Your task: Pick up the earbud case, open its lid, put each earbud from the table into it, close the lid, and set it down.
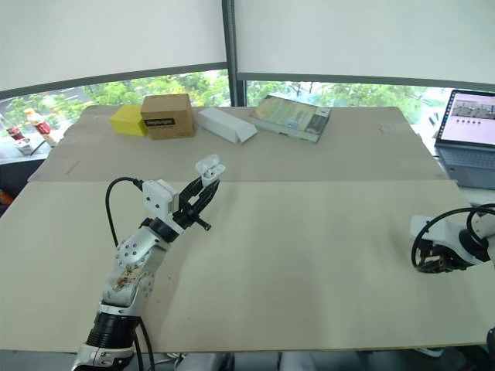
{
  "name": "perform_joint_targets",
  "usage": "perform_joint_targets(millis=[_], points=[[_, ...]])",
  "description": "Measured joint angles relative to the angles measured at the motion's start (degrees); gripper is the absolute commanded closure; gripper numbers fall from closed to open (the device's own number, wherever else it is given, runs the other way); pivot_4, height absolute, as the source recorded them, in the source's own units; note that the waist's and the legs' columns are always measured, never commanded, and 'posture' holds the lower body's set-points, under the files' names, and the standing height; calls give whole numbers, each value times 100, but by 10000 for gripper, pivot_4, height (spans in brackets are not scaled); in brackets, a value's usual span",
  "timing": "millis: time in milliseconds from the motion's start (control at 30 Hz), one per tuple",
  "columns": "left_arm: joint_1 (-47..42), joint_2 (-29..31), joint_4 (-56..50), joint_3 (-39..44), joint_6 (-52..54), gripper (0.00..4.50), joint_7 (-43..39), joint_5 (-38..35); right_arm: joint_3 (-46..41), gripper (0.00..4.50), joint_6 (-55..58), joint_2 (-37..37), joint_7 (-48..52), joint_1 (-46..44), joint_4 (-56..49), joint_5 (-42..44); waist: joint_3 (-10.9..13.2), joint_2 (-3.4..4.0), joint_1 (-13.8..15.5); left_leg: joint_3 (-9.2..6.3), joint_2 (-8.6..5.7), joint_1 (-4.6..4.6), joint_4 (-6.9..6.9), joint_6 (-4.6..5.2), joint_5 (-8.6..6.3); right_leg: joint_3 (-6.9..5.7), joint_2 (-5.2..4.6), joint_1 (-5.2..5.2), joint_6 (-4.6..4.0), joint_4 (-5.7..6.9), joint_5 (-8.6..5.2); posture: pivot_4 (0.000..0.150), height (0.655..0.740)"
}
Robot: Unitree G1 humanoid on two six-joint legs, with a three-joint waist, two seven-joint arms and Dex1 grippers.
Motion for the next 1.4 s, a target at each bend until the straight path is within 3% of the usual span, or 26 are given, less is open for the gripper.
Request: perform_joint_targets(millis=[433, 600, 633, 967, 1067, 1200, 1400], points=[[-72, 38, 2, -5, 0, 39354, -21, 6, -238, 25101, -279, 99, 61, 88, -46, 127, -1, -1, -71, 1, 4, 1, -3, -1, 0, 3, 6, -3, -1, 0, 0, 1500, 7400], [-75, 43, 2, -5, 0, 39354, -22, 6, -234, 40292, -301, 124, 154, 94, -45, 139, -2, -4, -85, 1, 3, 2, -2, 0, 0, 6, 6, -1, -1, 0, 1, 1500, 7400], [-76, 43, 2, -6, 0, 39354, -23, 6, -233, 41479, -302, 124, 153, 94, -43, 136, -3, -4, -87, 2, 2, 2, -1, 0, -1, 8, 5, -1, 0, 0, 1, 1500, 7400], [-75, 58, 3, -2, 0, 39354, -44, 5, -273, 41473, -350, 176, 197, 70, -30, 160, -4, -7, -92, 3, 3, 3, -2, 1, -1, 9, 6, -2, 0, 0, 1, 1500, 7400], [-81, 51, 6, -10, 0, 39354, -67, -2, -484, 41473, -55, 630, 378, -7, -416, 609, -5, -10, -189, 7, 11, 7, -6, 0, -1, 18, 13, -5, -2, 1, 2, 1500, 7400], [-186, -14, 14, -99, 38, 39354, -202, -93, -938, 41473, 1804, 1941, 116, -369, -1921, 1884, -3, 10, -255, 5, 13, -7, -12, -4, -1, 32, 16, -34, -7, 13, 5, 1500, 7400], [-306, 0, 3, -54, 629, 39354, -504, -720, -1807, 41473, 4351, 3530, -1749, -883, -4598, 3472, -4, 17, 11, 2, -6, -134, 23, -45, 23, 31, 0, -163, -4, 81, 9, 1500, 7400]])
